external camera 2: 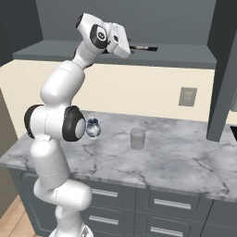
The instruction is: Pick the pan from the cabinet and place it on the stove. Then turn on the stove burner for the pan.
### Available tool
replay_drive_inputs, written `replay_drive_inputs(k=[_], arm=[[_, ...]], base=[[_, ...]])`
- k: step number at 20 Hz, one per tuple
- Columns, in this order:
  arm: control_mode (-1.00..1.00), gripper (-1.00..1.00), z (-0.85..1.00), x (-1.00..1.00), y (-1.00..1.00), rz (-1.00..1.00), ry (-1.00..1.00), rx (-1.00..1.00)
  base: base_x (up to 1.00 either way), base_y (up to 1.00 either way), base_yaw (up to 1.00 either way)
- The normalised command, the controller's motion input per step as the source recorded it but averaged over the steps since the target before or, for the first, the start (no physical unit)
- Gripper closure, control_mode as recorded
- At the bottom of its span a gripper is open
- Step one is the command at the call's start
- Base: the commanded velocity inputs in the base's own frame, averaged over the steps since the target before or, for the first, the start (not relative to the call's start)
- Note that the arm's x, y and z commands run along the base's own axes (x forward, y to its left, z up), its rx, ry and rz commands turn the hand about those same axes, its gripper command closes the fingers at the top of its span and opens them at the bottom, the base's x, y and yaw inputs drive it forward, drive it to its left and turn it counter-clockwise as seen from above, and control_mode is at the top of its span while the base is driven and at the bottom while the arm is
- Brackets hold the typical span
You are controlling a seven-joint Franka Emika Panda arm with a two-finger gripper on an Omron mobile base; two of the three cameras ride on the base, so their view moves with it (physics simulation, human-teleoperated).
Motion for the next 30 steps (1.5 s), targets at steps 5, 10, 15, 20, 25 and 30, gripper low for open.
replay_drive_inputs(k=[5,10,15,20,25,30], arm=[[-1.00,-1.00,-0.11,0.14,-0.05,0.00,0.00,0.00],[-1.00,-1.00,-0.04,0.27,0.00,0.00,0.00,0.00],[-1.00,-1.00,-0.06,0.28,0.00,0.00,0.04,0.00],[-1.00,-1.00,-0.09,0.10,-0.07,-0.01,0.07,0.00],[-1.00,-1.00,-0.19,0.08,-0.09,-0.03,0.06,0.03],[-1.00,-1.00,-0.19,0.14,-0.12,-0.02,0.04,0.04]], base=[[0.00,0.00,0.00],[0.00,0.00,0.00],[0.00,0.00,0.00],[0.00,0.00,0.00],[0.00,0.00,0.00],[0.00,0.00,0.00]])
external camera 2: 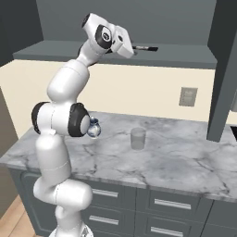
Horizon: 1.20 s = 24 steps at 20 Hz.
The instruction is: Pick the pan from the cabinet and place it on the stove. Then turn on the stove burner for the pan.
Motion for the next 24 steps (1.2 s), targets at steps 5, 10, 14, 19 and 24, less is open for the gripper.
replay_drive_inputs(k=[5,10,14,19,24], arm=[[-1.00,-1.00,-0.22,0.30,-0.19,0.00,0.01,0.05],[-1.00,-1.00,-0.28,0.33,-0.23,0.00,0.00,0.07],[-1.00,-1.00,-0.27,0.34,-0.18,0.00,0.01,0.06],[-1.00,-1.00,-0.32,0.36,-0.12,0.00,0.03,0.05],[-1.00,-1.00,-0.40,0.35,-0.09,0.00,0.05,0.04]], base=[[0.00,0.00,0.00],[0.00,0.00,0.00],[0.00,0.00,0.00],[0.00,0.00,0.00],[0.00,0.00,0.00]])
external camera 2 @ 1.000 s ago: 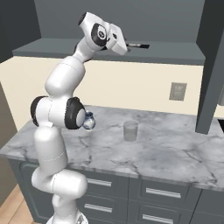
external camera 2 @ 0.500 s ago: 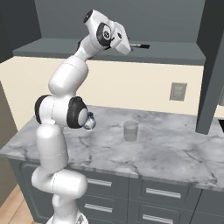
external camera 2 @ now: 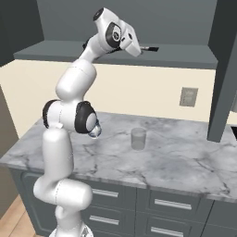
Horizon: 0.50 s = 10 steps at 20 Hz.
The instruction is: Pick the pan from the cabinet and place it on the stove. Then turn on the stove burner for the pan.
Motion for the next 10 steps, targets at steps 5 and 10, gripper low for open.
replay_drive_inputs(k=[5,10], arm=[[-1.00,-1.00,-0.46,0.37,-0.06,0.00,0.05,0.03],[-1.00,-1.00,-0.49,0.39,-0.02,0.00,0.04,0.02]], base=[[0.00,0.00,0.00],[0.00,0.00,0.00]])
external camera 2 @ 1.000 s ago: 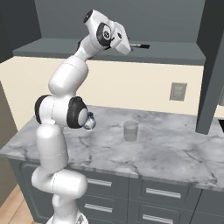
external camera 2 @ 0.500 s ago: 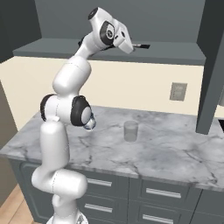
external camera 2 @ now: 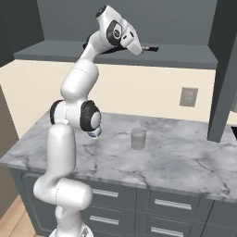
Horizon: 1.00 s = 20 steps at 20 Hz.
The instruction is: Pick the pan from the cabinet and place it on the stove. Then turn on the stove burner for the pan.
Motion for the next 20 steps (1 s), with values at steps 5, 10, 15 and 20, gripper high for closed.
replay_drive_inputs(k=[5,10,15,20], arm=[[-1.00,-1.00,-0.56,0.39,-0.01,0.00,0.01,0.00],[-1.00,-1.00,-0.64,0.36,-0.02,0.00,0.00,0.00],[-1.00,-1.00,-0.63,0.38,-0.04,0.00,0.00,0.00],[-1.00,-1.00,-0.70,0.36,-0.04,0.00,0.00,-0.01]], base=[[0.00,0.00,0.00],[0.00,0.00,0.00],[0.00,0.00,0.00],[0.00,0.00,0.00]])
